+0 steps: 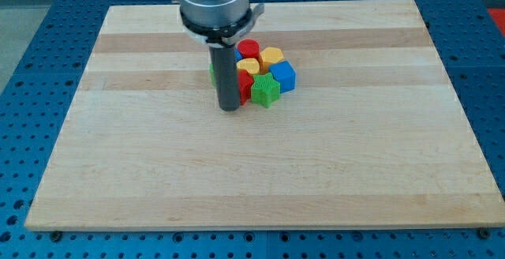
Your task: Separate the green star from the all blocks
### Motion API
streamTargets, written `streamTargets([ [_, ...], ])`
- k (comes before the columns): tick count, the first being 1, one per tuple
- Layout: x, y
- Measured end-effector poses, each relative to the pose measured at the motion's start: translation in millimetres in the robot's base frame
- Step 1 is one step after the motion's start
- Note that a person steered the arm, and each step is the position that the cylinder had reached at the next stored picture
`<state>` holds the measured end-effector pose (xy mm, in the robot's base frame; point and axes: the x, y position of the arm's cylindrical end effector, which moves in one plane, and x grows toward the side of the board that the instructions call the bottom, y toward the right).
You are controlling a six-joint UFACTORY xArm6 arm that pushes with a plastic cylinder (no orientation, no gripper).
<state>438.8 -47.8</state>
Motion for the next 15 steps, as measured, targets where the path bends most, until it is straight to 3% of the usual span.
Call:
streamTargets([
  [2,-21.5,33.5],
  [5,-13.4,137.7],
  [8,-11.5,139.1],
  [9,43.1,136.6],
  [10,55.6,196.1],
  [11,35.3,250.9],
  [13,-21.9,247.0],
  [15,-26.1,221.8],
])
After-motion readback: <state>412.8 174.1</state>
